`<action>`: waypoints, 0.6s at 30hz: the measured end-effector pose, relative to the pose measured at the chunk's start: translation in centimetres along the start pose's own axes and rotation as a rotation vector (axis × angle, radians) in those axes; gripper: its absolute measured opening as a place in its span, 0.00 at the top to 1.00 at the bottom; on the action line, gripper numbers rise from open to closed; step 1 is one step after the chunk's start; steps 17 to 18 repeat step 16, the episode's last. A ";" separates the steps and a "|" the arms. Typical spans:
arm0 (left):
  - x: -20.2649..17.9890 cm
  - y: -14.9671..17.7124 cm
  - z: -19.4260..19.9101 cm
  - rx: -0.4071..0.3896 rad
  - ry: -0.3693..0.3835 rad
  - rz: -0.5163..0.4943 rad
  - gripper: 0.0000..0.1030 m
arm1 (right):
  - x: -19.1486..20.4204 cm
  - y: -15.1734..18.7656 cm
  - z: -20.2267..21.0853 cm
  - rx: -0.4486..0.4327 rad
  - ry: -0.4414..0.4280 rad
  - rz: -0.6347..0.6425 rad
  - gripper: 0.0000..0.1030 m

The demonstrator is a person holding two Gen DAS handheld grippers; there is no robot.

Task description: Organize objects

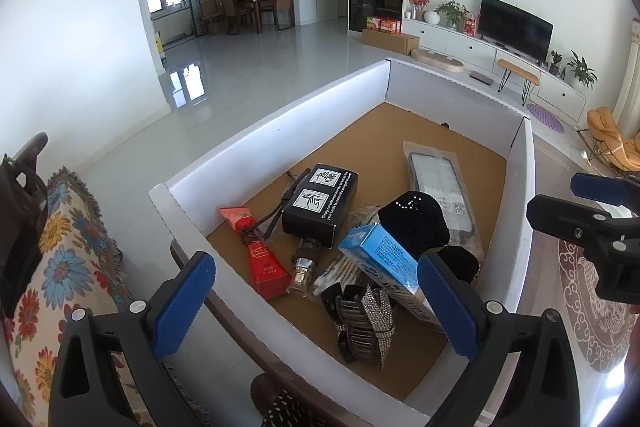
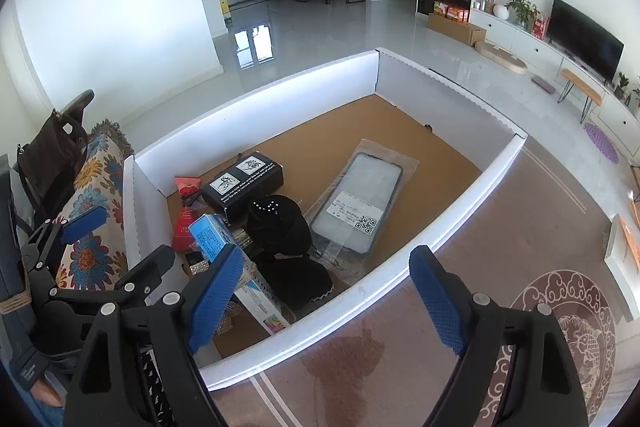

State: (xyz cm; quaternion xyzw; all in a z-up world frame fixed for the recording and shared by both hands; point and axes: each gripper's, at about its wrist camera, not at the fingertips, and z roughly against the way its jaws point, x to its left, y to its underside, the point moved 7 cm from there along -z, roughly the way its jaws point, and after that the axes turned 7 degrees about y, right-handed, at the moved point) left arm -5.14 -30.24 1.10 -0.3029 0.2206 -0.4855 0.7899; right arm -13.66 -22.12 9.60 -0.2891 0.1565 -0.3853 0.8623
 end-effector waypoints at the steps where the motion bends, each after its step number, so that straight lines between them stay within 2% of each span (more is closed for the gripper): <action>1: 0.0 -0.1 0.0 -0.001 0.002 0.003 0.00 | 0.1 -0.1 0.0 -0.003 0.002 0.003 0.17; 18: 0.0 0.1 -0.6 0.023 0.016 0.059 0.00 | -1.0 -0.1 -0.5 -0.002 0.017 -0.022 0.16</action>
